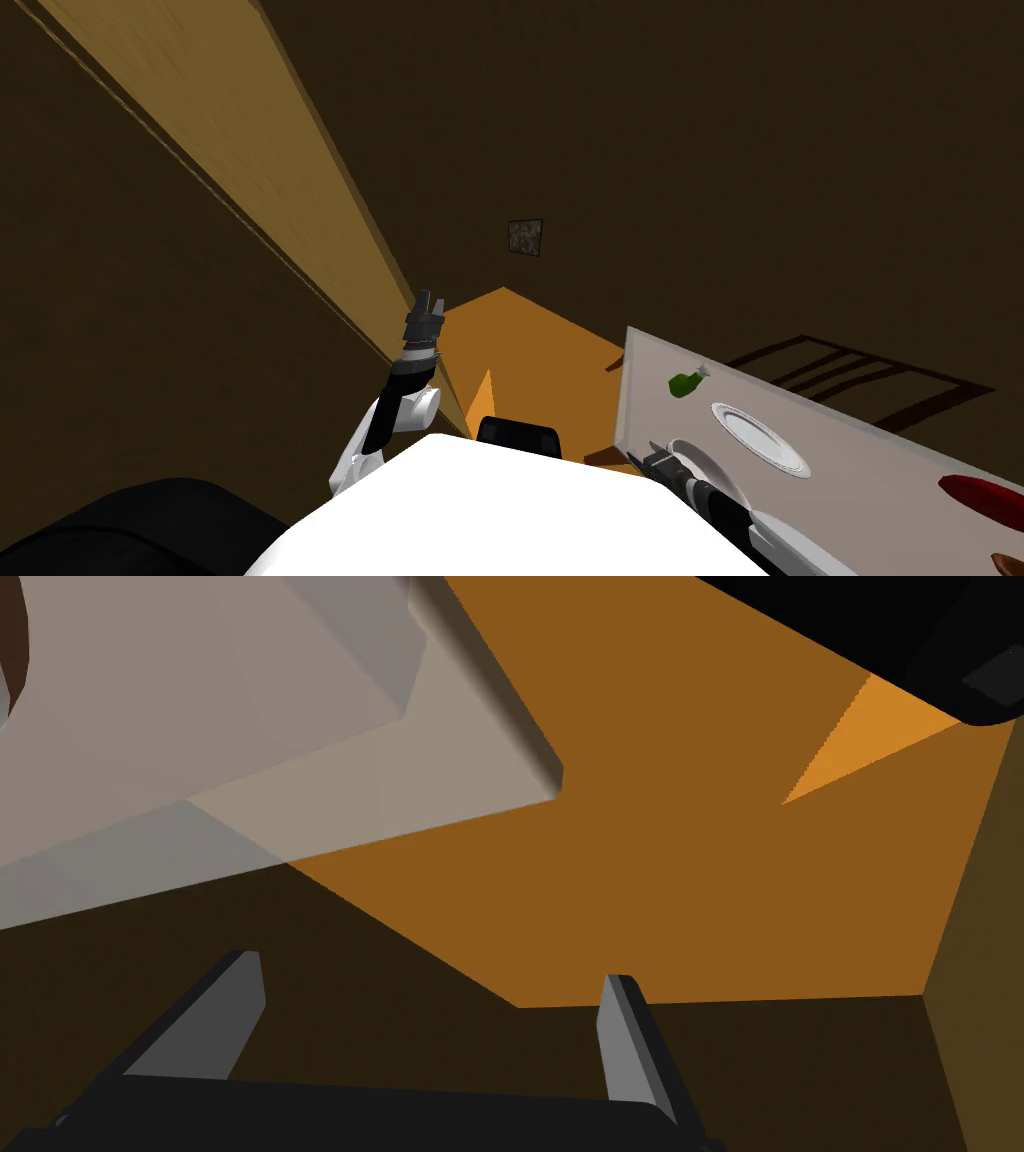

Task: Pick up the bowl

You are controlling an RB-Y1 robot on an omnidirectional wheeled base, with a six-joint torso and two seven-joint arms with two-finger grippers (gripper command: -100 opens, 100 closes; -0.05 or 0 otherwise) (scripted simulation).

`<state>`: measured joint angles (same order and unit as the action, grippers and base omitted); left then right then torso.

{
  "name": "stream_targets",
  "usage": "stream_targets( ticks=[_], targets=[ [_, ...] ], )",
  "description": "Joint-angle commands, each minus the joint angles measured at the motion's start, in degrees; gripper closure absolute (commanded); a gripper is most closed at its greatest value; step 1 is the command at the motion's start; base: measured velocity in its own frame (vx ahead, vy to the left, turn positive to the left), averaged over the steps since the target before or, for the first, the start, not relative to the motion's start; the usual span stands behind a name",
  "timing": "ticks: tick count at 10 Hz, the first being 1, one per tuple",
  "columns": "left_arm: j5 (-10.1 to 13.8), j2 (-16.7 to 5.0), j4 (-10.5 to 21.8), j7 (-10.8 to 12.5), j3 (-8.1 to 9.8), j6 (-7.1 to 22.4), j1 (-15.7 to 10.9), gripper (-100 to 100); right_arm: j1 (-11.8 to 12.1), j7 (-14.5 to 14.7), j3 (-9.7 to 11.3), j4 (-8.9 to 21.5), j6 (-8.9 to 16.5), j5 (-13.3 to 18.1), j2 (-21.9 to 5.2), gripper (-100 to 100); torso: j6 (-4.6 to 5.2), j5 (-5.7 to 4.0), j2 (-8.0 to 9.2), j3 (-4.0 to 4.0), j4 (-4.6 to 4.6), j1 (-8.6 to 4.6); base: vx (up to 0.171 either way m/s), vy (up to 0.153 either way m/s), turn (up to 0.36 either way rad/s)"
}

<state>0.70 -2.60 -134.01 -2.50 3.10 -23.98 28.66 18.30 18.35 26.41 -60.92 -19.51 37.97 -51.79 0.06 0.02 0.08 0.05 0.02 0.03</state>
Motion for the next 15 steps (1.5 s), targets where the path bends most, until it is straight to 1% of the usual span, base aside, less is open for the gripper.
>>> stream_targets(
  ticks=[1,3,4,5,6,9,10,11,12,13,15],
  targets=[
    [0.0,0.0,0.0,0.0,0.0,0.0,0.0,0,0.0,0.0,0.3,2.0,-0.1,0.4,-1.1,-100,0.0,0.0,0.0,0.0,0.0,0.0,0.006,-0.004,0.057],
    [0.0,0.0,0.0,0.0,0.0,0.0,0.0,0,0.2,0.7,1.6,6.0,0.1,2.3,-3.3,-100,0.01,0.0,-0.01,0.0,0.0,0.0,0.01,-0.002,0.115],
    [0.0,0.0,0.0,0.0,0.0,0.0,0.0,0,0.2,0.7,1.6,6.6,0.1,2.3,-3.3,-100,0.0,0.01,-0.01,-0.01,0.0,0.0,0.01,-0.009,0.045],
    [0.0,0.0,0.0,0.0,-0.02,0.0,0.0,0,0.3,1.0,2.2,8.2,0.2,3.1,-4.2,-100,0.0,0.0,0.02,0.01,0.01,0.03,0.007,-0.004,0.082],
    [0.0,0.0,0.0,0.0,-0.04,0.0,0.0,0,0.3,1.0,2.2,8.6,0.2,3.1,-4.2,-100,-0.04,0.02,0.06,0.04,0.01,0.07,0.005,-0.006,0.033],
    [0.0,0.0,0.0,0.0,-0.1,0.0,-0.1,0,0.8,1.7,3.9,13.3,0.3,5.0,-6.1,-100,-0.13,0.05,0.18,0.11,0.05,0.2,0.007,-0.005,0.082],
    [0.0,0.0,0.0,0.0,-0.13,0.0,-0.1,0,0.0,1.4,3.7,13.2,-0.4,4.6,-5.9,-100,-0.16,0.07,0.24,0.15,0.06,0.26,0.006,-0.008,0.018],
    [0.0,0.0,0.0,0.0,-0.12,0.0,-0.1,0,0.0,1.3,3.8,13.3,-0.4,4.7,-6.1,0,-0.14,0.06,0.28,0.18,0.08,0.3,0.0,0.0,0.0],
    [0.0,0.0,0.0,0.0,-0.13,0.0,-0.1,0,-0.3,1.8,4.1,14.3,0.6,4.8,-4.1,-100,-0.14,0.07,0.31,0.19,0.08,0.32,0.021,-0.042,0.086],
    [0.0,0.0,0.0,0.0,-0.12,0.0,-0.1,0,-0.4,1.9,4.1,14.5,0.9,4.8,-3.6,-100,-0.17,0.04,0.26,0.17,0.07,0.21,0.026,-0.073,0.055],
    [0.0,0.0,0.0,0.0,-0.12,0.0,-0.1,0,-0.8,2.5,4.6,15.7,2.2,4.9,-1.1,-100,-0.16,0.0,0.25,0.16,0.07,0.05,0.02,-0.075,0.058]
  ],
)
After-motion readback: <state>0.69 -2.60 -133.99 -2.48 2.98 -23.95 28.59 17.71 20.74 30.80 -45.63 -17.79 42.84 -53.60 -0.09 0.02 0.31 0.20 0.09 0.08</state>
